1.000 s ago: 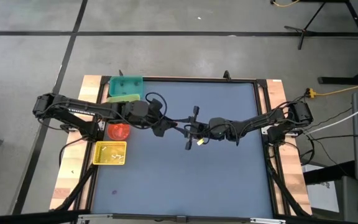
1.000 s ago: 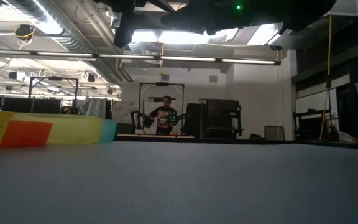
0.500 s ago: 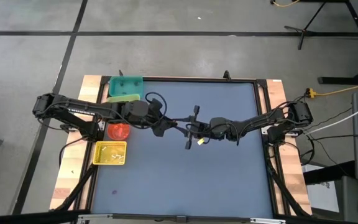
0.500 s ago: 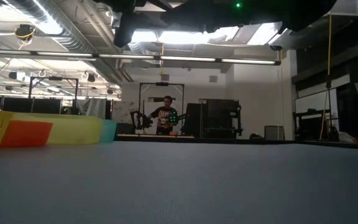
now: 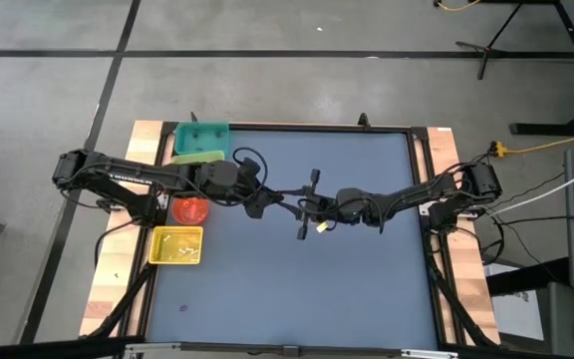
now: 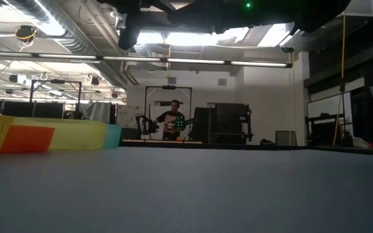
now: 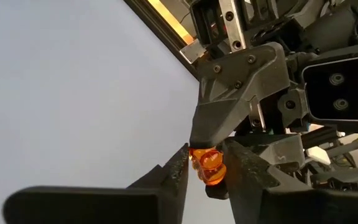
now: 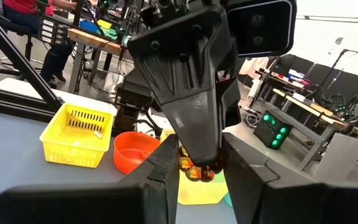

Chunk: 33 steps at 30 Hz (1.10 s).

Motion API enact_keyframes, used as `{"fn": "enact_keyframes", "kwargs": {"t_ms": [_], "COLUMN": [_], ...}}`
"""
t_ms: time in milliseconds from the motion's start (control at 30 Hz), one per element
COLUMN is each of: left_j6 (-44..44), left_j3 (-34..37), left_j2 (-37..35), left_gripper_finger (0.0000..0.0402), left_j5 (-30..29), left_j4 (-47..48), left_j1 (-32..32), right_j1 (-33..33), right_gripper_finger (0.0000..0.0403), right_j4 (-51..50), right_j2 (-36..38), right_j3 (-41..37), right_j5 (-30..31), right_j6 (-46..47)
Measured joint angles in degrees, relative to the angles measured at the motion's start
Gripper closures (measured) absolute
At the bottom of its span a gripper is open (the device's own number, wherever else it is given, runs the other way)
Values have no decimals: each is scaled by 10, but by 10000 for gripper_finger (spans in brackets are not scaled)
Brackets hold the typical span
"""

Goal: Sort Halloween decoration
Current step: Put the orange pumpkin toy into the orange bin

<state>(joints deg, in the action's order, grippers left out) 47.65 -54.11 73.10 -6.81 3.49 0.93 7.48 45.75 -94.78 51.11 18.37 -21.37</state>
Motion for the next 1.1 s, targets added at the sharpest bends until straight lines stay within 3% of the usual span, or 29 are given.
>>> {"fn": "enact_keyframes", "kwargs": {"t_ms": [233, 867, 1100], "left_j6": [0, 0, -1], "left_j3": [0, 0, 0], "left_j2": [0, 0, 1], "left_gripper_finger": [349, 353, 354], "left_j5": [-2, -1, 4], "left_j4": [0, -2, -7], "left_j1": [0, 0, 0], "right_j1": [0, 0, 0], "right_gripper_finger": [302, 299, 236], "right_j4": [0, 0, 3], "right_j2": [0, 0, 0], "right_j3": [0, 0, 0], "right_j5": [0, 0, 0], "right_j6": [-1, 0, 1]}}
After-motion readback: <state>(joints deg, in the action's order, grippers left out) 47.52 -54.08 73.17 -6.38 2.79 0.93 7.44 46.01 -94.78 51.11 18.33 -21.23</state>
